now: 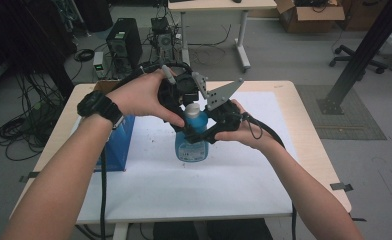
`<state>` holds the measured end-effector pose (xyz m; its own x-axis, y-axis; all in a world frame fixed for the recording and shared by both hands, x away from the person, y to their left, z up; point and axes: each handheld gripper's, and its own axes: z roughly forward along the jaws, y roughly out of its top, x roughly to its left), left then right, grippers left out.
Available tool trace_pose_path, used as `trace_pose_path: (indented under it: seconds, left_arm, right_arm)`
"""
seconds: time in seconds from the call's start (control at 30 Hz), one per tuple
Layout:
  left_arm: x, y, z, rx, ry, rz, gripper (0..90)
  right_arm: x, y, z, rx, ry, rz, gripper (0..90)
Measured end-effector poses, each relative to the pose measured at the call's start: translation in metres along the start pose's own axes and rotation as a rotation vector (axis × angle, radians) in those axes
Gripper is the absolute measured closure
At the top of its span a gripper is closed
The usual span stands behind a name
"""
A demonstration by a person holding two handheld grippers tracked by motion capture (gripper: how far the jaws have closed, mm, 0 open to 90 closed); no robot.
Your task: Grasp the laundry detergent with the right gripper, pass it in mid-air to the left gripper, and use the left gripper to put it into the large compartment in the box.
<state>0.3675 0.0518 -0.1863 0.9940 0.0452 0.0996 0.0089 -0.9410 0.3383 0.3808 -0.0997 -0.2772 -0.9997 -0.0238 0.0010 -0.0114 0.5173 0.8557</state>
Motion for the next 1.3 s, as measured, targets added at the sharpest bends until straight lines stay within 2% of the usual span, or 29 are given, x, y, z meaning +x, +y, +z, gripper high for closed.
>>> trace_pose_path:
  seconds: [0.13, 0.5, 0.73, 0.87, 0.97, 1.0, 1.03, 1.07, 1.1, 1.13, 1.3]
  left_arm:
    - [0.000, 0.001, 0.001, 0.009, -0.001, 0.001, 23.7]
    - [0.000, 0.002, 0.001, 0.025, 0.001, 0.013, 37.6]
    - [0.000, 0.004, 0.002, 0.043, 0.003, -0.001, 38.0]
    - [0.002, 0.004, 0.000, 0.043, -0.016, -0.023, 38.2]
    - [0.005, 0.002, -0.004, 0.044, -0.026, -0.052, 38.2]
    - [0.006, 0.002, -0.007, 0.044, -0.023, -0.065, 38.2]
    - [0.007, 0.001, -0.011, 0.043, -0.016, -0.077, 38.3]
    - [0.009, -0.001, -0.014, 0.049, -0.006, -0.090, 38.3]
    - [0.012, -0.004, -0.023, 0.062, 0.016, -0.135, 38.3]
    - [0.012, -0.004, -0.023, 0.062, 0.016, -0.135, 38.3]
    - [0.024, -0.016, -0.049, 0.116, 0.108, -0.298, 38.3]
  right_arm:
    - [0.000, 0.000, 0.001, 0.002, 0.000, 0.002, 42.2]
    - [-0.001, -0.001, 0.000, 0.009, -0.007, 0.003, 42.2]
    - [-0.002, -0.001, 0.001, 0.010, -0.004, 0.009, 42.1]
    - [-0.004, -0.001, 0.001, 0.008, 0.016, 0.021, 41.1]
    - [-0.004, -0.001, 0.002, 0.019, 0.018, 0.047, 22.3]
    - [-0.004, -0.001, 0.002, 0.019, 0.018, 0.047, 22.3]
    - [-0.006, -0.004, 0.001, 0.022, 0.006, 0.063, 17.4]
    - [-0.007, -0.005, 0.000, 0.022, 0.002, 0.071, 16.2]
    - [-0.008, -0.007, -0.002, 0.029, -0.006, 0.078, 14.8]
    - [-0.009, -0.009, -0.004, 0.037, -0.020, 0.083, 13.8]
    - [-0.015, -0.018, -0.015, 0.077, -0.065, 0.110, 13.5]
